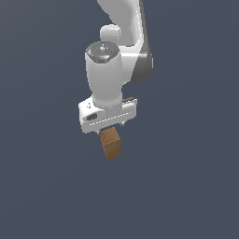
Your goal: Pick up the object and move it to a goal position.
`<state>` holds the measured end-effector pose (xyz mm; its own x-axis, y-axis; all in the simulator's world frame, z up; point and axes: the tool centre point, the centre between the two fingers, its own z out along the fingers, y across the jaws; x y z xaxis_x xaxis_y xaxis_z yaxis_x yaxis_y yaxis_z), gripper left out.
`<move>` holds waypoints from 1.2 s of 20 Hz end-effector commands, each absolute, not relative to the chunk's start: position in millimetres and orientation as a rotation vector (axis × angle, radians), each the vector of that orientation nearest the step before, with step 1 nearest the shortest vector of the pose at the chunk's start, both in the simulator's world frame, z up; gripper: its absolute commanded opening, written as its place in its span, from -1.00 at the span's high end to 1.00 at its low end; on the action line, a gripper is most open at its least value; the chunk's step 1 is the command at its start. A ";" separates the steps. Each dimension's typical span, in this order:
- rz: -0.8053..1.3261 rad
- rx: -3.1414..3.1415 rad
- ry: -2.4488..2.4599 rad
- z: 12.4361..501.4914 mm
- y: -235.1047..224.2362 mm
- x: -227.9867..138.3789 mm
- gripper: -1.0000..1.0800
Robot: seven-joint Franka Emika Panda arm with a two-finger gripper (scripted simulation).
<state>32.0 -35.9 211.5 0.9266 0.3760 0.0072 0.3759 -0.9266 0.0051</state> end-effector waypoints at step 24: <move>0.000 3.071 0.663 143.3 -41.4 37.9 -0.92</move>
